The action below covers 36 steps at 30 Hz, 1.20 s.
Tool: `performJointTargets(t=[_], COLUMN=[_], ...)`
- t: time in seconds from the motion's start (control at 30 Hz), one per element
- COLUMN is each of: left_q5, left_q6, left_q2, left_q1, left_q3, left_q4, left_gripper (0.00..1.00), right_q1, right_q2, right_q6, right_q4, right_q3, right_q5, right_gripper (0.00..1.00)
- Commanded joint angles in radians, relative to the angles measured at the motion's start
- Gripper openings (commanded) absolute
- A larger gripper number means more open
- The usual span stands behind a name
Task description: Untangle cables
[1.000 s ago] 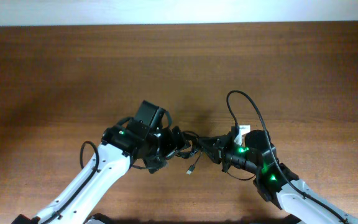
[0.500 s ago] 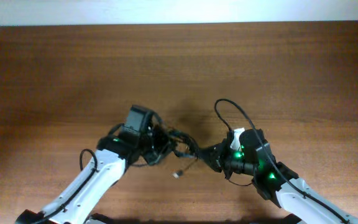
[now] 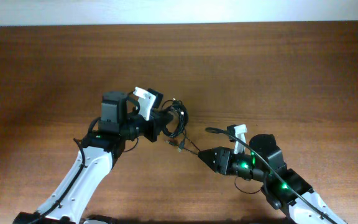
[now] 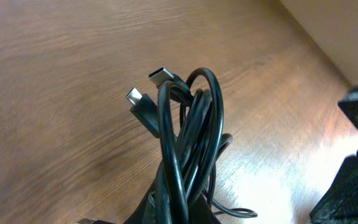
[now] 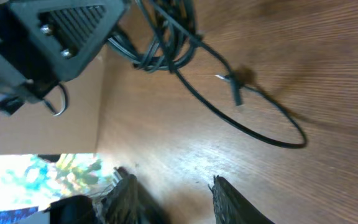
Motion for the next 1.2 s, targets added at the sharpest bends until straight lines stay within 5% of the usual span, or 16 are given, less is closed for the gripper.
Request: performJointTargets(t=[0.0, 0.07, 0.17, 0.27, 0.37, 0.57, 0.8, 0.97, 1.07, 1.13, 1.17], left_q5=[0.207, 0.282, 0.290, 0.018, -0.032, 0.055, 0.342, 0.348, 0.348, 0.346, 0.307], left_q6=[0.192, 0.190, -0.076, -0.406, -0.582, -0.596, -0.582, -0.588, -0.467, -0.372, -0.366], left_q2=[-0.012, -0.013, -0.013, -0.012, -0.013, -0.013, -0.013, -0.013, -0.013, -0.013, -0.012], left_q1=[-0.042, -0.067, -0.074, -0.074, -0.075, -0.075, -0.075, -0.074, -0.075, -0.075, -0.075], left_q3=[0.019, 0.019, 0.019, 0.019, 0.019, 0.019, 0.019, 0.019, 0.019, 0.019, 0.019], left_q4=[0.009, 0.010, 0.009, 0.001, -0.005, -0.047, 0.060, 0.067, 0.002, -0.018, -0.024], left_gripper=[0.00, 0.00, 0.00, 0.00, 0.00, 0.00, 0.00, 0.00, 0.00, 0.00, 0.00], right_q1=[-0.004, -0.003, -0.002, 0.060, 0.136, 0.147, 0.147, 0.147, 0.147, 0.147, 0.147], right_q2=[-0.004, 0.011, 0.049, 0.060, 0.079, 0.213, 0.257, 0.263, 0.263, 0.263, 0.263], right_q6=[-0.019, -0.009, 0.224, 0.300, 0.397, 0.404, 0.404, 0.404, 0.392, 0.372, 0.317], right_q4=[0.099, 0.168, 0.186, 0.285, 0.284, 0.480, 0.442, 0.460, 0.531, 0.547, 0.575], right_q3=[0.001, 0.001, 0.001, 0.001, 0.001, 0.001, 0.001, 0.001, 0.001, 0.001, 0.001], right_q5=[-0.040, -0.041, -0.076, -0.133, 0.074, 0.201, 0.279, 0.267, 0.247, 0.214, 0.177], right_gripper=[0.49, 0.50, 0.40, 0.40, 0.41, 0.41, 0.41, 0.40, 0.29, 0.04, 0.04])
